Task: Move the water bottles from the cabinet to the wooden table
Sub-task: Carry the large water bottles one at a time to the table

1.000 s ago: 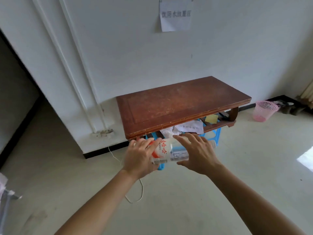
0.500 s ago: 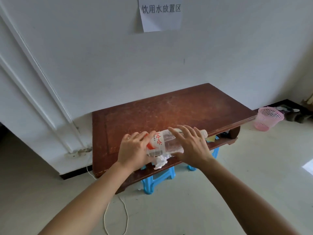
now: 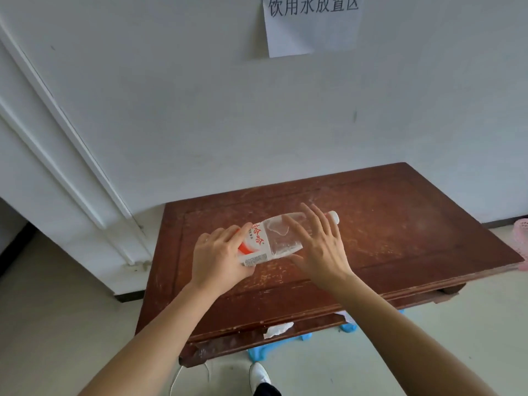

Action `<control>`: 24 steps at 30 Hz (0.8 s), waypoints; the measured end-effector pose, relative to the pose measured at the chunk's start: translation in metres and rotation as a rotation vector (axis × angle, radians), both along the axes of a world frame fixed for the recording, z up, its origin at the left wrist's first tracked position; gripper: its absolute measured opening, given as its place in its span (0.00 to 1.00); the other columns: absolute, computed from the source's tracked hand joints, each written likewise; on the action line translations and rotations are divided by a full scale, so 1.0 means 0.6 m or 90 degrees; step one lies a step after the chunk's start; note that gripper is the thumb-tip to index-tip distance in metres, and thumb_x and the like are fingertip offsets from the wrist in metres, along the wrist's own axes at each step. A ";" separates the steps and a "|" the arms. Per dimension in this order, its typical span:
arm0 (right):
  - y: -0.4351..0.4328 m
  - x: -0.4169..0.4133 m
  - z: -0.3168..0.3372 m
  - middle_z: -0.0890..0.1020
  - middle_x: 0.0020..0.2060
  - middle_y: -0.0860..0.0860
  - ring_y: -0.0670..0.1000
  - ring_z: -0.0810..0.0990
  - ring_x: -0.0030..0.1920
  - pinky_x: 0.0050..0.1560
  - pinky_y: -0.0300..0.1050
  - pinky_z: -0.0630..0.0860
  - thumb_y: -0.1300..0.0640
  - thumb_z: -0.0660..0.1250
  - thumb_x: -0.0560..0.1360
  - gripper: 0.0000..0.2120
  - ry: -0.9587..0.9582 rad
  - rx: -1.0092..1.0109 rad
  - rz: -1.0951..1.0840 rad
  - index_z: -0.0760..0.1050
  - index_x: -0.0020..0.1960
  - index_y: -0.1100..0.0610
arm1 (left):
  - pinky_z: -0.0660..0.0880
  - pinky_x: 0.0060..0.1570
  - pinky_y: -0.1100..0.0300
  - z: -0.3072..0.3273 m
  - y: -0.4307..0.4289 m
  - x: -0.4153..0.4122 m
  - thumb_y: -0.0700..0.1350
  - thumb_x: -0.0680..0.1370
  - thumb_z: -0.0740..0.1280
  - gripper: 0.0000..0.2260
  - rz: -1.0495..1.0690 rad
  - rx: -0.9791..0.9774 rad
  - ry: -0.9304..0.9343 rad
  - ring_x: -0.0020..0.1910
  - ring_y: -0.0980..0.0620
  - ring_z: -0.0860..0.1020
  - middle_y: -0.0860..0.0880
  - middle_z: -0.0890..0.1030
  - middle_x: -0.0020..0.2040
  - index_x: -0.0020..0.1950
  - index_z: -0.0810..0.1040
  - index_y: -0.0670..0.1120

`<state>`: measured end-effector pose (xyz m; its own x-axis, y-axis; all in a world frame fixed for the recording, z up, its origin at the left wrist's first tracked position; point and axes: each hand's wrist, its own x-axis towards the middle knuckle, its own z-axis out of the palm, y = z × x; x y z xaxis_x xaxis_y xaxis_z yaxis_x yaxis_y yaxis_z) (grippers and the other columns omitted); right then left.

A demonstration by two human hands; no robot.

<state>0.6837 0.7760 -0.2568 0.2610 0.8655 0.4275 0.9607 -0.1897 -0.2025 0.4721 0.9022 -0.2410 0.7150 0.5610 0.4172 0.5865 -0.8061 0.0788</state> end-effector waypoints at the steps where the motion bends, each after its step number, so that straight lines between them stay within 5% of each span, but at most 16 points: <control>1: 0.023 0.014 -0.003 0.56 0.81 0.58 0.61 0.52 0.81 0.79 0.64 0.50 0.42 0.77 0.69 0.45 0.031 0.019 -0.037 0.60 0.80 0.44 | 0.79 0.51 0.49 -0.009 0.021 0.015 0.63 0.61 0.80 0.40 0.007 -0.014 -0.024 0.53 0.50 0.82 0.52 0.83 0.58 0.69 0.76 0.49; 3: 0.056 0.037 -0.009 0.48 0.82 0.56 0.60 0.47 0.81 0.78 0.63 0.51 0.44 0.77 0.68 0.49 0.195 0.071 -0.151 0.52 0.81 0.43 | 0.81 0.49 0.50 -0.024 0.055 0.041 0.63 0.61 0.80 0.39 0.020 -0.058 -0.086 0.52 0.52 0.82 0.53 0.83 0.58 0.69 0.76 0.50; 6: 0.113 0.096 0.008 0.51 0.81 0.52 0.59 0.59 0.78 0.73 0.61 0.64 0.49 0.75 0.69 0.53 0.714 0.105 -0.235 0.42 0.81 0.43 | 0.83 0.46 0.49 -0.039 0.123 0.088 0.63 0.62 0.80 0.38 0.034 -0.125 -0.145 0.52 0.53 0.83 0.54 0.84 0.57 0.68 0.77 0.49; 9: 0.162 0.156 0.026 0.70 0.75 0.57 0.55 0.78 0.64 0.64 0.58 0.76 0.47 0.77 0.70 0.45 1.117 0.096 -0.117 0.57 0.80 0.50 | 0.83 0.47 0.48 -0.052 0.188 0.127 0.64 0.63 0.79 0.38 0.020 -0.141 -0.158 0.53 0.53 0.83 0.54 0.84 0.58 0.69 0.77 0.50; 12: 0.227 0.178 0.019 0.81 0.64 0.54 0.60 0.82 0.62 0.62 0.65 0.77 0.37 0.79 0.65 0.38 1.163 0.076 -0.027 0.72 0.71 0.46 | 0.82 0.49 0.49 -0.066 0.249 0.168 0.68 0.63 0.75 0.38 0.002 -0.145 -0.167 0.53 0.54 0.83 0.55 0.84 0.57 0.69 0.76 0.51; 17: 0.314 0.189 -0.014 0.84 0.58 0.58 0.63 0.85 0.56 0.56 0.71 0.79 0.45 0.81 0.67 0.32 1.154 0.183 -0.110 0.74 0.66 0.51 | 0.80 0.54 0.54 -0.116 0.304 0.220 0.69 0.64 0.73 0.38 -0.024 -0.184 -0.121 0.56 0.56 0.81 0.56 0.83 0.60 0.70 0.75 0.52; 21: 0.366 0.227 -0.019 0.87 0.51 0.55 0.57 0.86 0.53 0.49 0.53 0.84 0.52 0.80 0.71 0.14 0.982 0.155 -0.039 0.83 0.54 0.52 | 0.81 0.50 0.52 -0.154 0.356 0.272 0.66 0.61 0.77 0.40 0.037 -0.161 -0.042 0.56 0.52 0.82 0.53 0.83 0.59 0.69 0.75 0.50; 24: 0.422 0.244 -0.021 0.87 0.48 0.49 0.49 0.86 0.50 0.48 0.42 0.83 0.51 0.82 0.69 0.18 0.840 0.089 -0.017 0.82 0.56 0.53 | 0.81 0.42 0.56 -0.171 0.389 0.322 0.61 0.60 0.79 0.38 0.116 -0.202 -0.038 0.52 0.51 0.83 0.54 0.83 0.53 0.66 0.73 0.49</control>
